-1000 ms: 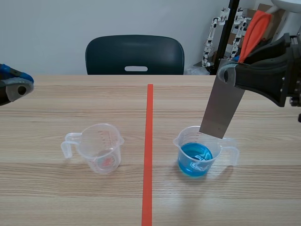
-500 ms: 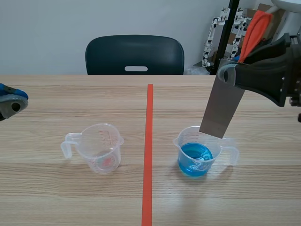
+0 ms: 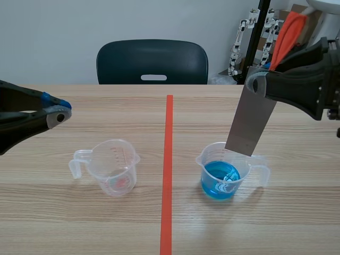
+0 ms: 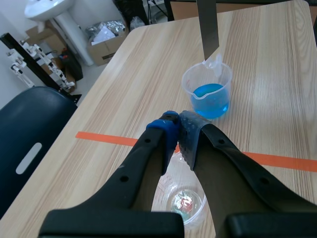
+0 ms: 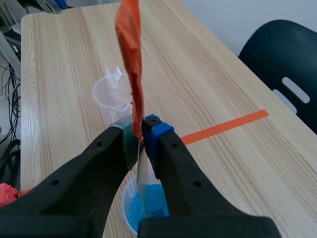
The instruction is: Do the redox reaction experiment. move the plate over the blue solution
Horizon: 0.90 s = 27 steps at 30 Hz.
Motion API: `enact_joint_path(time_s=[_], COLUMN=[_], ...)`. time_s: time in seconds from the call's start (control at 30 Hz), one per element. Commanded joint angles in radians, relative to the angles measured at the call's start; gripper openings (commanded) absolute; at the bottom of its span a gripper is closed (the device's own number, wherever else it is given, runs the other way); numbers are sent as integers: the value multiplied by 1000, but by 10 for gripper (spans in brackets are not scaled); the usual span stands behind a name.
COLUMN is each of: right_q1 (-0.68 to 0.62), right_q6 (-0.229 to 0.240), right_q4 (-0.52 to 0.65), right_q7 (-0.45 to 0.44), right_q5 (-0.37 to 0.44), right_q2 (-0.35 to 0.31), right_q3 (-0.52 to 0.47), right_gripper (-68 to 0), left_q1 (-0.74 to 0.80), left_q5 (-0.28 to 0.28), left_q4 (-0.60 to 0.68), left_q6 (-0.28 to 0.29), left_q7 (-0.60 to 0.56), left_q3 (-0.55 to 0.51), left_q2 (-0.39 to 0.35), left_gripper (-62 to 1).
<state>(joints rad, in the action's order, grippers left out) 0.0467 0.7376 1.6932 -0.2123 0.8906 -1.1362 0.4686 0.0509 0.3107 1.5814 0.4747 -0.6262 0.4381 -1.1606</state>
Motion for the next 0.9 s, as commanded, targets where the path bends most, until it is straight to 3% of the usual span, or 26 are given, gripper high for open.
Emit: enact_joint_path(time_s=[0.0, 0.43, 0.87], right_q1=[20, 20, 20], right_q6=[8, 8, 8], right_q4=[4, 4, 4], right_q7=[-19, -19, -19], right_q5=[21, 21, 21], right_q2=[-5, -5, -5], right_q3=[-9, -10, -10], right_gripper=[-669, -669, -669], left_q1=[-47, -351, -389], left_q5=[13, 14, 6], left_q4=[16, 16, -46], left_q6=[24, 38, 56], left_q7=[0, 179, 228], left_q3=[26, 303, 342], left_q2=[29, 183, 299], left_gripper=[-592, -592, -582])
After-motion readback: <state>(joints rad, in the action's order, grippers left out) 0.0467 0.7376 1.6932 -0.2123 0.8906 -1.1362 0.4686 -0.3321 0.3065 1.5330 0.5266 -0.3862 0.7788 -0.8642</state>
